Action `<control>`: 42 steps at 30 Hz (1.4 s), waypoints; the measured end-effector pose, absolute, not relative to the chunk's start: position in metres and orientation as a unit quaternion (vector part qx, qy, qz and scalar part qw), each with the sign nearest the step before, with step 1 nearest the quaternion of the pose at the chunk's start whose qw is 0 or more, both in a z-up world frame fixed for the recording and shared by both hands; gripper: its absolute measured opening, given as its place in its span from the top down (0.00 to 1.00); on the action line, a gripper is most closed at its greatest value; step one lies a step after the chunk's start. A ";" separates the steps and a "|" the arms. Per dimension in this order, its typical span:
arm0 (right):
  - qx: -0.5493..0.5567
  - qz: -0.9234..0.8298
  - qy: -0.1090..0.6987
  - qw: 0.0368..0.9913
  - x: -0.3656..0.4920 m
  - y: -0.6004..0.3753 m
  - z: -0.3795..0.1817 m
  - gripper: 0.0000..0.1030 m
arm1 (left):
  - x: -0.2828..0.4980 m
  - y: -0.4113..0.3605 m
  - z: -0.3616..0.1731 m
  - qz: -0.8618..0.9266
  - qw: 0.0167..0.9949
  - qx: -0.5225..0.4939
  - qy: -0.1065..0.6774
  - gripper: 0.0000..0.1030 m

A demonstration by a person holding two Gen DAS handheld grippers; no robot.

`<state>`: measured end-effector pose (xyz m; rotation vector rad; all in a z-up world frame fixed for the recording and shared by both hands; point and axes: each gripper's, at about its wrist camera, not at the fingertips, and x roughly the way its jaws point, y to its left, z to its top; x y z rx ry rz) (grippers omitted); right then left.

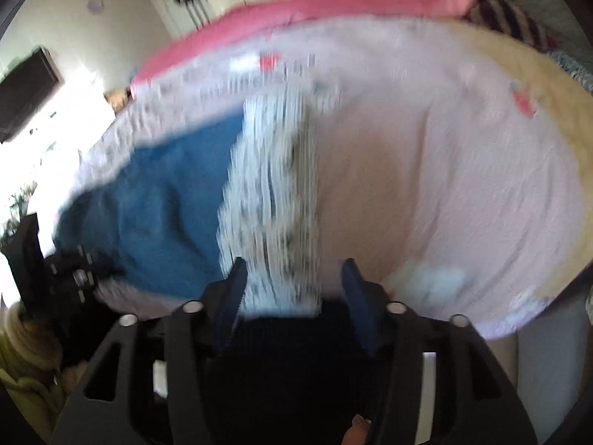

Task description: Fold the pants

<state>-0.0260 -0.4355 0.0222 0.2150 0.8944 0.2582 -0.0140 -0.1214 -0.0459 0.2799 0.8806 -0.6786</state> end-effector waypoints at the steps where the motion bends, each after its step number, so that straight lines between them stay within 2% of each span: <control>1: 0.102 0.127 0.424 0.891 -0.020 -0.435 0.027 0.38 | -0.017 -0.118 -0.040 -0.329 0.840 0.122 0.413 0.64; 2: 0.097 0.129 0.421 0.892 -0.010 -0.433 0.031 0.34 | -0.019 -0.115 -0.034 -0.332 0.842 0.113 0.409 0.54; 4: 0.079 0.129 0.422 0.894 0.018 -0.425 0.032 0.33 | -0.020 -0.105 -0.015 -0.323 0.856 0.099 0.390 0.51; 5: 0.076 0.129 0.425 0.893 0.031 -0.422 0.029 0.33 | -0.016 -0.102 -0.006 -0.316 0.863 0.095 0.382 0.43; 7: 0.090 0.121 0.437 0.887 0.065 -0.421 0.021 0.33 | 0.002 -0.094 0.009 -0.285 0.879 0.098 0.370 0.36; 12: 0.138 0.106 0.470 0.865 0.115 -0.428 0.000 0.33 | 0.076 -0.079 0.019 -0.222 0.885 0.088 0.399 0.33; 13: 0.150 0.110 0.474 0.861 0.119 -0.431 -0.003 0.36 | 0.096 -0.079 0.015 -0.216 0.880 0.084 0.415 0.33; 14: 0.158 0.113 0.476 0.858 0.120 -0.434 -0.004 0.58 | 0.113 -0.080 0.010 -0.212 0.874 0.079 0.429 0.33; 15: 0.162 0.118 0.480 0.854 0.123 -0.434 -0.006 0.71 | 0.126 -0.080 0.006 -0.206 0.872 0.074 0.438 0.33; 16: 0.158 0.118 0.479 0.855 0.123 -0.434 -0.007 0.73 | 0.140 -0.082 0.000 -0.204 0.866 0.072 0.451 0.37; 17: 0.148 0.121 0.478 0.858 0.122 -0.433 -0.006 0.79 | 0.149 -0.083 -0.005 -0.201 0.862 0.073 0.459 0.53; 18: 0.145 0.121 0.475 0.859 0.122 -0.433 -0.005 0.84 | 0.160 -0.085 -0.014 -0.193 0.858 0.072 0.471 0.62; 20: 0.146 0.124 0.469 0.862 0.119 -0.438 -0.002 0.87 | 0.172 -0.086 -0.026 -0.192 0.851 0.073 0.483 0.94; 21: 0.145 0.121 0.463 0.866 0.118 -0.441 -0.001 0.91 | 0.176 -0.088 -0.029 -0.192 0.849 0.075 0.487 0.99; 22: 0.137 0.118 0.458 0.870 0.118 -0.441 -0.001 0.92 | 0.179 -0.091 -0.030 -0.191 0.849 0.079 0.486 1.00; 28: 0.082 0.106 0.458 0.879 0.121 -0.424 -0.003 0.89 | 0.186 -0.095 -0.035 -0.173 0.862 0.098 0.466 1.00; 30: 0.083 0.111 0.432 0.891 0.107 -0.424 0.013 0.74 | 0.180 -0.088 -0.027 -0.183 0.869 0.081 0.452 0.98; 32: 0.047 0.120 0.401 0.907 0.087 -0.412 0.032 0.60 | 0.172 -0.075 -0.012 -0.185 0.878 0.053 0.439 0.86; 33: 0.027 0.142 0.385 0.912 0.070 -0.398 0.043 0.54 | 0.163 -0.065 -0.001 -0.177 0.885 0.047 0.429 0.70; 34: 0.017 0.163 0.375 0.912 0.059 -0.386 0.048 0.52 | 0.152 -0.056 0.010 -0.174 0.892 0.041 0.415 0.58; 36: -0.012 0.218 0.362 0.906 0.034 -0.355 0.051 0.45 | 0.123 -0.034 0.033 -0.159 0.909 0.031 0.385 0.50; 38: -0.055 0.260 0.361 0.894 0.010 -0.321 0.044 0.44 | 0.090 -0.007 0.047 -0.124 0.923 0.028 0.364 0.35; 42: -0.150 0.342 0.363 0.854 -0.033 -0.245 0.016 0.44 | 0.040 0.045 0.050 -0.055 0.928 0.010 0.368 0.26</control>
